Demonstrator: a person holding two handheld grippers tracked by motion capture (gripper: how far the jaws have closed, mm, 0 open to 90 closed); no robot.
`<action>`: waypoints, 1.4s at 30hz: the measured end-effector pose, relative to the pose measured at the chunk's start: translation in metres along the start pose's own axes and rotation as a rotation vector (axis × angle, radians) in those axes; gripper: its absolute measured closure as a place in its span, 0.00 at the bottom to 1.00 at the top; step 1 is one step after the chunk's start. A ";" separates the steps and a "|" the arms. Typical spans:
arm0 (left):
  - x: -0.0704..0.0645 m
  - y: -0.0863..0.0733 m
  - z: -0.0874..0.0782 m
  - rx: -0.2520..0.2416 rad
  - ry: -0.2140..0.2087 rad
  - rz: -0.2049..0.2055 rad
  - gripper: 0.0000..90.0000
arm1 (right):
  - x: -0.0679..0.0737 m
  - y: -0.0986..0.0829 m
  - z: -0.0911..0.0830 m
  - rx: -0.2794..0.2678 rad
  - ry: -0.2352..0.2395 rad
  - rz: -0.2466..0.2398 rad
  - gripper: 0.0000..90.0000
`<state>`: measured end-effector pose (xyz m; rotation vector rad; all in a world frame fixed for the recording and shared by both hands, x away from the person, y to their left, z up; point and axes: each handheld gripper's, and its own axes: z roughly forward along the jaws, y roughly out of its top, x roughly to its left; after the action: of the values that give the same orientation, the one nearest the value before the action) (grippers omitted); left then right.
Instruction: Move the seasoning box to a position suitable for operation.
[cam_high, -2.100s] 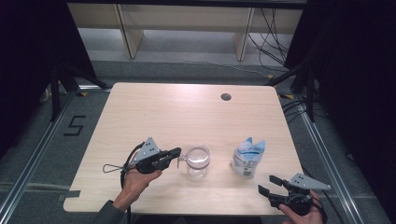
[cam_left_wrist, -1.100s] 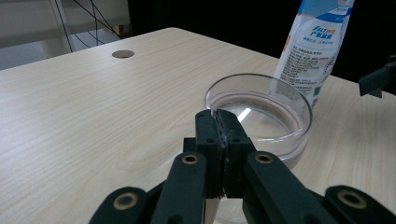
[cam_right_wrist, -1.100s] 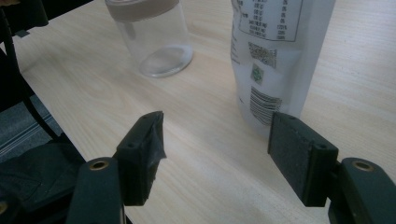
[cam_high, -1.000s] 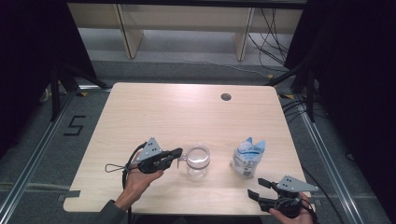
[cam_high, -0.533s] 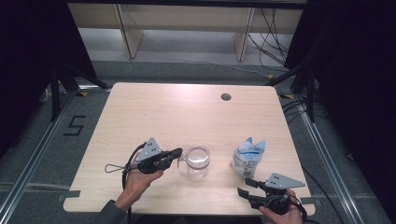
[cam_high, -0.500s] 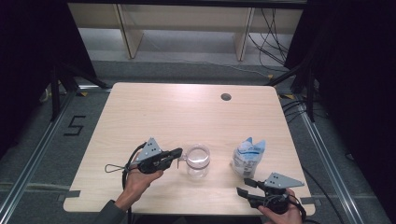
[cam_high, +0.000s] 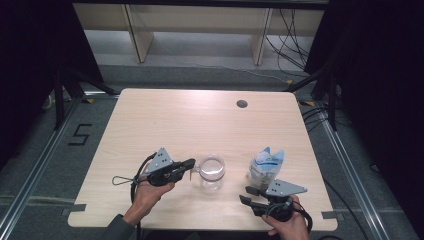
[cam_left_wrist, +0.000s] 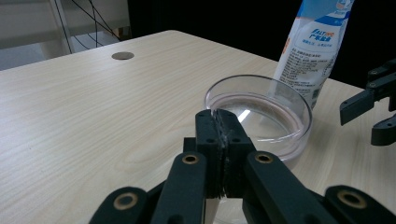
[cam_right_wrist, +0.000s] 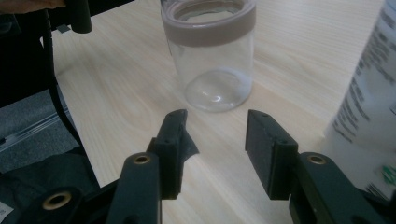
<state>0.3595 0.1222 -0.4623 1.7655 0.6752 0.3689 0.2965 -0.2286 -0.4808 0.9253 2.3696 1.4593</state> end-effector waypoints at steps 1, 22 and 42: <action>0.000 0.000 0.000 -0.001 0.000 0.000 0.98 | 0.002 0.001 0.002 0.012 0.002 0.022 0.68; 0.000 -0.002 0.000 -0.008 0.000 -0.008 0.98 | 0.002 0.020 0.034 -0.042 -0.025 -0.074 0.87; 0.002 -0.003 -0.001 -0.006 -0.011 -0.017 0.98 | 0.003 0.028 0.045 -0.091 -0.033 -0.114 0.93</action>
<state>0.3594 0.1249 -0.4649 1.7540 0.6807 0.3488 0.3272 -0.1849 -0.4785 0.7732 2.2711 1.4828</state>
